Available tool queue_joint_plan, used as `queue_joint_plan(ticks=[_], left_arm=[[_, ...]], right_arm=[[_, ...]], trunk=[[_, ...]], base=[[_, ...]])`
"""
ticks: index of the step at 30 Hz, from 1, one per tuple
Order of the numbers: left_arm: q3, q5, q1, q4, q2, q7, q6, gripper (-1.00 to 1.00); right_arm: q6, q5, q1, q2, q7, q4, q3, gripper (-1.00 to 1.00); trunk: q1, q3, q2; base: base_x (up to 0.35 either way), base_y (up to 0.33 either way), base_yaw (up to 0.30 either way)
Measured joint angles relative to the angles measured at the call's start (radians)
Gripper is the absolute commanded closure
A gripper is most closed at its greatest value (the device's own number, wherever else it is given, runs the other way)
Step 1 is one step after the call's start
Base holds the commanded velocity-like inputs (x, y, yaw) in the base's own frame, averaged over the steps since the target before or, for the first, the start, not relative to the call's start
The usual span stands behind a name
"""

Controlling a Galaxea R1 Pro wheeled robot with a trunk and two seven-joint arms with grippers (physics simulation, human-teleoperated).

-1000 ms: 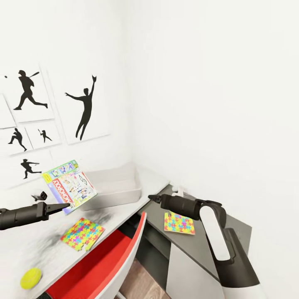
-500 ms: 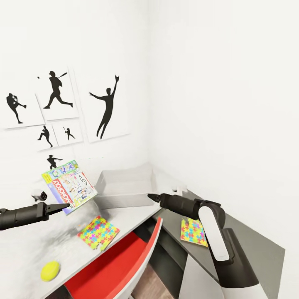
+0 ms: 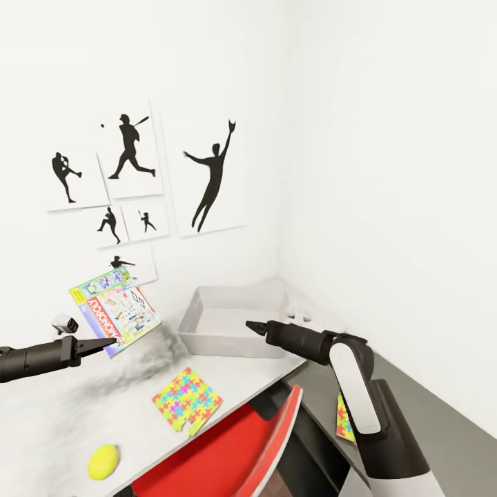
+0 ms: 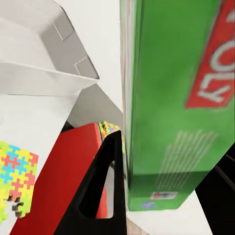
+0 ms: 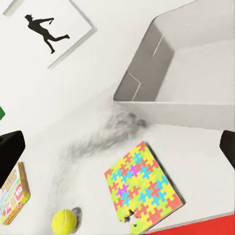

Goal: Put all the toys in the child's room - the three board games (two on the bed and one on the table), the two jigsaw puzzles on the table, and the tennis ball on the table - inside the toy box on the table in the child's room.

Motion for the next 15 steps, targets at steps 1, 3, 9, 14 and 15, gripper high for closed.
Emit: queue_joint_plan(ticks=[1, 3, 9, 14, 15], left_arm=[[0.000, 0.000, 0.000, 0.000, 0.000, 0.000, 0.000, 1.00], [0.000, 0.000, 0.000, 0.000, 0.000, 0.000, 0.000, 1.00], [-0.001, 0.001, 0.000, 0.000, 0.000, 0.000, -0.001, 1.00], [-0.001, 0.001, 0.000, 0.000, 0.000, 0.000, -0.001, 1.00], [-0.001, 0.001, 0.000, 0.000, 0.000, 0.000, -0.001, 1.00]], right_arm=[[0.000, 0.000, 0.000, 0.000, 0.000, 0.000, 0.000, -1.00], [0.000, 0.000, 0.000, 0.000, 0.000, 0.000, 0.000, -1.00], [0.000, 0.000, 0.002, -0.002, 0.000, -0.001, 0.000, -1.00], [-0.014, 0.000, 0.003, 0.000, 0.000, 0.000, 0.000, -1.00], [-0.022, 0.000, 0.003, 0.000, 0.000, 0.000, 0.001, -1.00]], trunk=[[0.000, -0.001, 0.000], [0.000, -0.002, 0.000], [0.000, -0.005, 0.000], [0.000, -0.005, 0.000], [0.000, -0.005, 0.000]], base=[[0.158, 0.000, 0.263], [0.211, 0.000, 0.234], [0.219, -0.009, 0.064], [0.237, -0.004, 0.006], [0.216, -0.001, 0.001]])
